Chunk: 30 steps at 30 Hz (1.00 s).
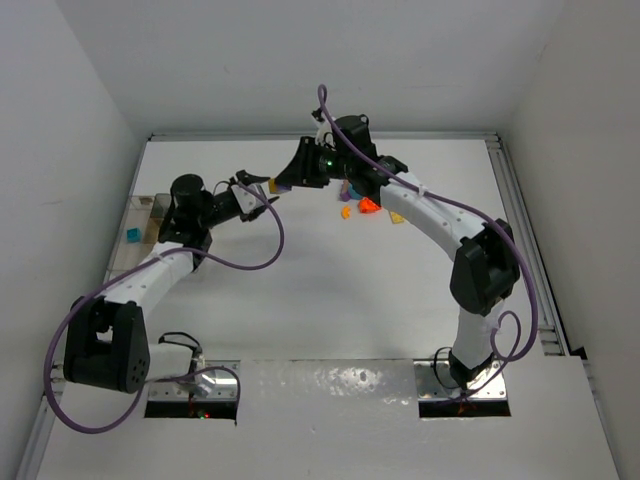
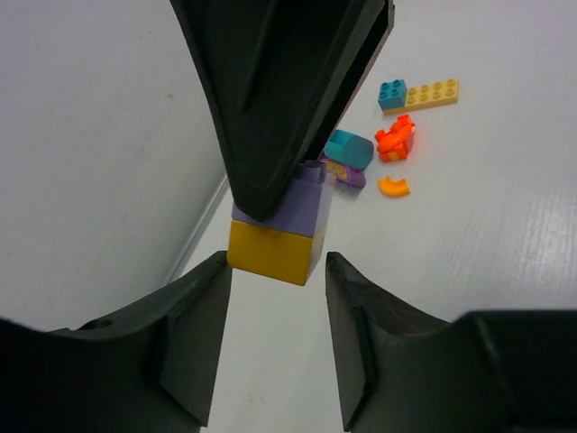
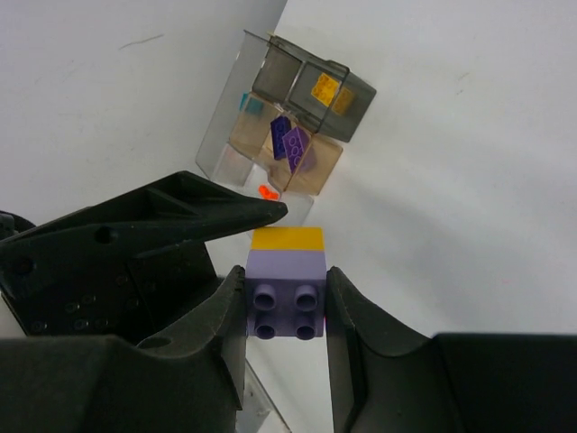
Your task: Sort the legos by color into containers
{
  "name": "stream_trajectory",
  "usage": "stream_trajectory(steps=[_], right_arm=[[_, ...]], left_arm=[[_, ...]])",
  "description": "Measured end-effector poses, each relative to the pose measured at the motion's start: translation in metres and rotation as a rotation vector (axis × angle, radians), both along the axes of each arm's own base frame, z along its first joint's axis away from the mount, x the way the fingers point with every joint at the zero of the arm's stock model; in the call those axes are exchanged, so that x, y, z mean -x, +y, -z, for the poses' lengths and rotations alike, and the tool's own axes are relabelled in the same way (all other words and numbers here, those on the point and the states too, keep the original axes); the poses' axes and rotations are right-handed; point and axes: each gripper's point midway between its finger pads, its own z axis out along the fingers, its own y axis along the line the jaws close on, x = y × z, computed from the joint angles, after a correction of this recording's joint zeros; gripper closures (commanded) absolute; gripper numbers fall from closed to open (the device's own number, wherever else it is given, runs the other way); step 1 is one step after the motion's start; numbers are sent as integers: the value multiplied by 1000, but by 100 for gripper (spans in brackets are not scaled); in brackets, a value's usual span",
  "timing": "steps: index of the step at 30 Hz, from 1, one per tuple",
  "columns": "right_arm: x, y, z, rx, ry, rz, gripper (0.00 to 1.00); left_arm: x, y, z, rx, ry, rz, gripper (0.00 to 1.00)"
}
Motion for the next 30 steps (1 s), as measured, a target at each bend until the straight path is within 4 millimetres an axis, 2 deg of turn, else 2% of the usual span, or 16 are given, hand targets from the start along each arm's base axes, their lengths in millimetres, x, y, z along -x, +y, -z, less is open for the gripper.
stream_trajectory(steps=[3, 9, 12, 15, 19, 24, 28, 30], right_arm=[[1, 0, 0, -1, 3, -3, 100], [0, 0, -3, -9, -8, -5, 100], [0, 0, -3, -9, -8, -5, 100], [0, 0, -2, -7, -8, -5, 100], [-1, 0, -1, -5, -10, -5, 100], [-3, -7, 1, 15, -23, 9, 100], [3, -18, 11, 31, -9, 17, 100], [-1, -37, 20, 58, 11, 56, 100]], left_arm=[[-2, 0, -3, -1, -8, 0, 63], [-3, -1, -7, -1, -14, 0, 60], [-3, -2, -6, -3, -13, -1, 64], [-3, -2, -5, -3, -12, -1, 72], [-4, -2, -6, -1, -4, -1, 100], [-4, -1, -2, -13, 57, -21, 100], [-2, 9, 8, -17, 142, -30, 100], [-9, 42, 20, -24, 209, -121, 100]])
